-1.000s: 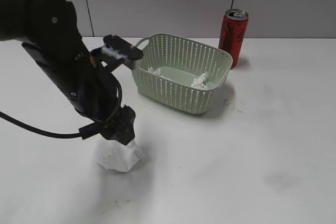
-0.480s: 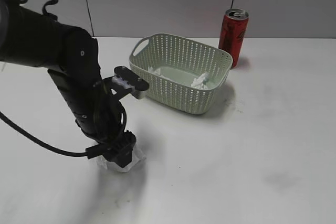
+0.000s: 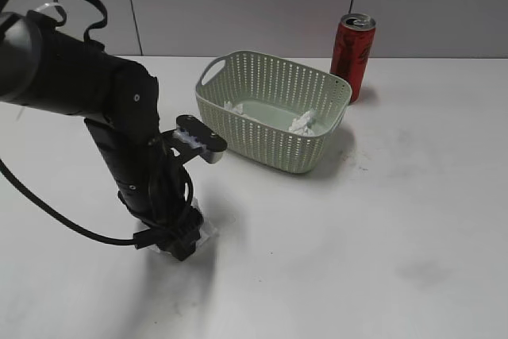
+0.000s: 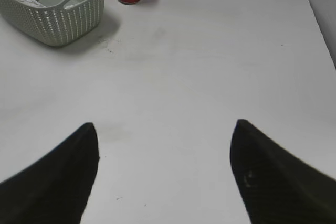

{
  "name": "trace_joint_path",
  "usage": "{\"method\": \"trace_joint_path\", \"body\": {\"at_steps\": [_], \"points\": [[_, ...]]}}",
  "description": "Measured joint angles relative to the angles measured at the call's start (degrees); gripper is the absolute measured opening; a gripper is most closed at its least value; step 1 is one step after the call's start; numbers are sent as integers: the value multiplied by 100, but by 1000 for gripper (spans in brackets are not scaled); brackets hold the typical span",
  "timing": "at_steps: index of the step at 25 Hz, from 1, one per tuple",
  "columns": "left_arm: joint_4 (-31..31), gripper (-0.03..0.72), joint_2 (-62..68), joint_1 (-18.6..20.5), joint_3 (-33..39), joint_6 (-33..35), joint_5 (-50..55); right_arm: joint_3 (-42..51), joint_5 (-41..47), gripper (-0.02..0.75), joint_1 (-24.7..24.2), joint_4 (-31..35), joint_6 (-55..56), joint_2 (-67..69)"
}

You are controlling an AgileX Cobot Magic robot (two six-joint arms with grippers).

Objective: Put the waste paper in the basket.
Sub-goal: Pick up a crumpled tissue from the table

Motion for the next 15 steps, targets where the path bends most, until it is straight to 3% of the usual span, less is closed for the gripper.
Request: {"method": "trace_joint_path", "body": {"at_steps": [3,10,15], "points": [[28,468,16,0,-31,0,0,0,0,589,0,0,0,0],[28,111,35,0,-39,0,65,0,0,589,0,0,0,0],[265,6,16,0,-116,0,330,0,0,589,0,0,0,0]]}}
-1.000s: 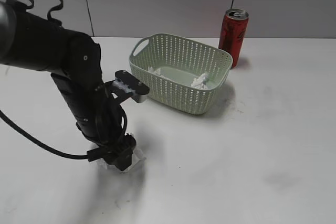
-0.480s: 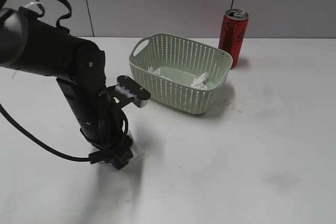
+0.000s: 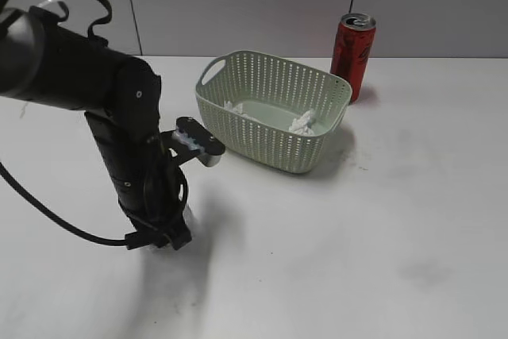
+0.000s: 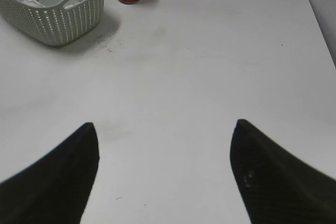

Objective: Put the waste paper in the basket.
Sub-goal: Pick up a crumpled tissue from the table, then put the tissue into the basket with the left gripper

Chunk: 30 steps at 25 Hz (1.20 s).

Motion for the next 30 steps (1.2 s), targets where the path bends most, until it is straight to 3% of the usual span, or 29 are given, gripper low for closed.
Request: {"method": "trace_joint_path", "body": {"at_steps": [8,15,24,30], "points": [[327,0,-462,0,-954,3,884,0,0,589,0,0,0,0],[418,0,-740,0,-2130,-1,879,0,0,589,0,0,0,0],[358,0,-647,0,-2441,-1,-1954,0,0,589,0,0,0,0],[-156,0,-109,0,-2441,-1,-3150,0,0,589,0,0,0,0]]}}
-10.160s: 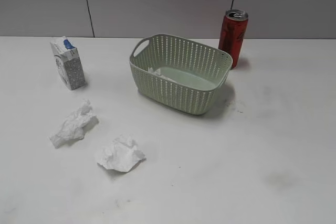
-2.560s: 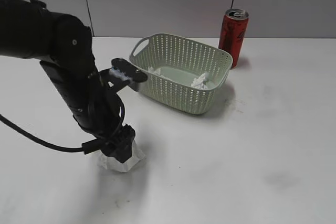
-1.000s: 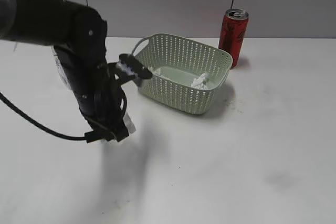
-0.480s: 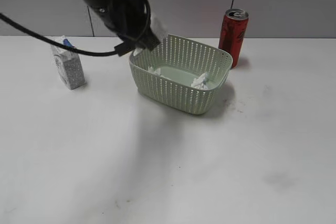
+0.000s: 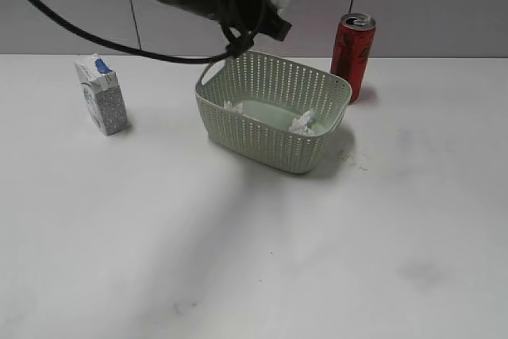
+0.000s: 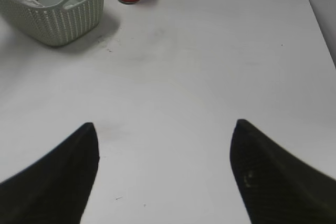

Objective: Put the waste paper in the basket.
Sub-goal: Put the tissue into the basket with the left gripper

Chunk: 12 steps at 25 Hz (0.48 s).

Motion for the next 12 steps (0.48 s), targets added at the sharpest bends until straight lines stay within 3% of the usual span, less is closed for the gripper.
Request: {"method": "trace_joint_path", "body": {"at_steps": [3,5,7,11,12], "points": [[-123,20,349,0,0,0,-40,0,0,589,0,0,0,0],[-173,94,576,0,0,5,-29,0,0,589,0,0,0,0],[-229,226,741,0,0,5,12,0,0,589,0,0,0,0],[-297,571,916,0,0,-1,95,0,0,589,0,0,0,0],[-307,610,923,0,0,-1,101,0,0,589,0,0,0,0]]}}
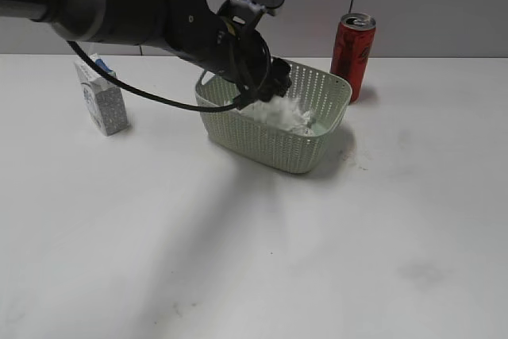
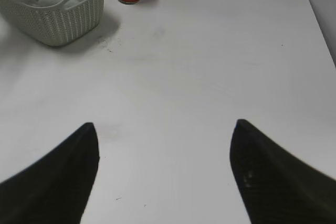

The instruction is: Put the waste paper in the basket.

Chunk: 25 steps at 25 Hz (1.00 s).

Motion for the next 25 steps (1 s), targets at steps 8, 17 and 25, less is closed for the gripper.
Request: {"method": "trace_joint_path", "body": {"at_steps": [8,17,25], "points": [[-8,639,-73,0,0,0,306,0,0,589,0,0,0,0],[81,620,-750,412,-579,-226,1305,0,0,589,0,0,0,0],[1239,595,-779,1545,-1599,-2093,3751,0,0,587,0,0,0,0]]}}
